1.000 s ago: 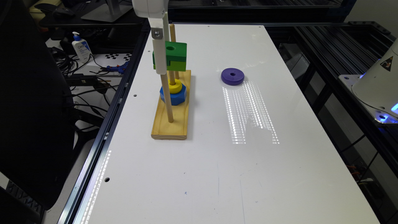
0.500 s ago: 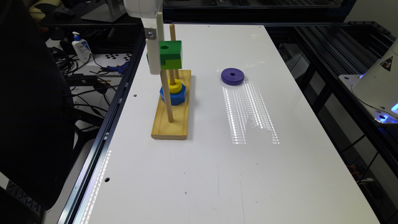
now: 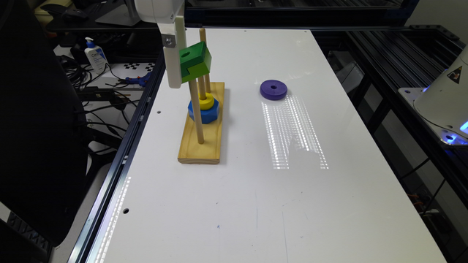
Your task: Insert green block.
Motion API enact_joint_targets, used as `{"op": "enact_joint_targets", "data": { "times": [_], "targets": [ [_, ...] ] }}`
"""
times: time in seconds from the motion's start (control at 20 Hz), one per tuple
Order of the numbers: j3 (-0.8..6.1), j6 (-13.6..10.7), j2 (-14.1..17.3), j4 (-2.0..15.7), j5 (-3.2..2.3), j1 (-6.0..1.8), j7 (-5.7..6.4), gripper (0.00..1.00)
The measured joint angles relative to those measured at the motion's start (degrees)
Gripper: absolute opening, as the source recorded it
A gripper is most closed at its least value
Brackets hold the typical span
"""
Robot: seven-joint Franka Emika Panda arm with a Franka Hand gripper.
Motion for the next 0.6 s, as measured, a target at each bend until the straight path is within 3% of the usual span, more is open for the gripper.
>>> {"op": "enact_joint_targets", "data": {
  "times": [0.6],
  "targets": [
    [0.1,-1.52,-0.79,-0.61,-0.01,0.06,0.02,0.0]
  ]
}}
